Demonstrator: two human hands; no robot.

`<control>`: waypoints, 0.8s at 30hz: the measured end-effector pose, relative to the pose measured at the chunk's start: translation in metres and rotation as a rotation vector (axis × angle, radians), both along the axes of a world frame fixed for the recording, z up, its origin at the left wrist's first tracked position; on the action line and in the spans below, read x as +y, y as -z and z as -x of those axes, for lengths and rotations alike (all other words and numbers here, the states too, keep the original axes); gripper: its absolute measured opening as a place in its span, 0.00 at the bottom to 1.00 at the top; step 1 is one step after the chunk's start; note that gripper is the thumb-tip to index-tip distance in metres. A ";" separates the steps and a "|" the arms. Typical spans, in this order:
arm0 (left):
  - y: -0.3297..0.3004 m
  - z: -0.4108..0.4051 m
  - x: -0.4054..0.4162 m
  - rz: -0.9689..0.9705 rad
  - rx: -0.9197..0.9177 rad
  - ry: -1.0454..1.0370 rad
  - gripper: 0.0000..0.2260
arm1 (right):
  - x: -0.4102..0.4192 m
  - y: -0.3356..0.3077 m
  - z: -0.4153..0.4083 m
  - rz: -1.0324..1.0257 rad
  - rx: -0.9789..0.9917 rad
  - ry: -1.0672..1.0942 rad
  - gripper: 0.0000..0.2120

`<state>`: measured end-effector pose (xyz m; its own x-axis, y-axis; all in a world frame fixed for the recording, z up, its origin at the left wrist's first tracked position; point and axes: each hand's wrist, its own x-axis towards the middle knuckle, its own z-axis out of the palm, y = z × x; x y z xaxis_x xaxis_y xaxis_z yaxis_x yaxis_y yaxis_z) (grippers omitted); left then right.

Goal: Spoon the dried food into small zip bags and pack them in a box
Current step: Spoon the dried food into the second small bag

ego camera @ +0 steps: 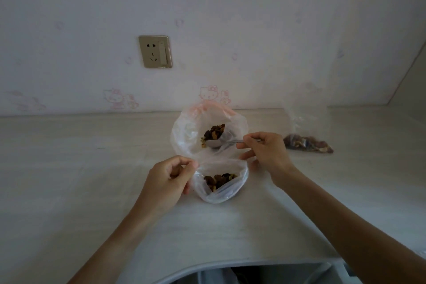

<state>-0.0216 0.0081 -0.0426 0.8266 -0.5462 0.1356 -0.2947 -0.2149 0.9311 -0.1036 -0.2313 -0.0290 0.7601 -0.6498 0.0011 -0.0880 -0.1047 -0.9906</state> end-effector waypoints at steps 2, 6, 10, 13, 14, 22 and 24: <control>-0.002 0.002 0.000 -0.017 0.055 -0.032 0.14 | -0.002 0.001 -0.005 0.064 0.080 -0.021 0.04; -0.005 -0.001 0.002 -0.077 0.189 -0.086 0.19 | -0.005 -0.004 -0.010 0.094 0.151 -0.101 0.03; -0.007 -0.003 0.005 -0.106 0.273 -0.057 0.19 | -0.007 -0.008 -0.004 0.128 0.175 -0.113 0.03; -0.009 -0.004 0.009 -0.137 0.319 -0.016 0.17 | -0.006 -0.014 0.007 0.144 0.172 -0.103 0.06; -0.010 -0.004 0.010 -0.148 0.327 0.003 0.18 | -0.005 -0.016 0.013 0.146 0.181 -0.118 0.06; -0.019 -0.001 0.015 -0.064 0.400 0.168 0.26 | 0.000 -0.023 0.057 -0.111 0.344 -0.537 0.24; -0.018 0.003 0.013 -0.046 0.357 0.207 0.26 | 0.002 -0.019 0.061 -0.211 0.290 -0.616 0.24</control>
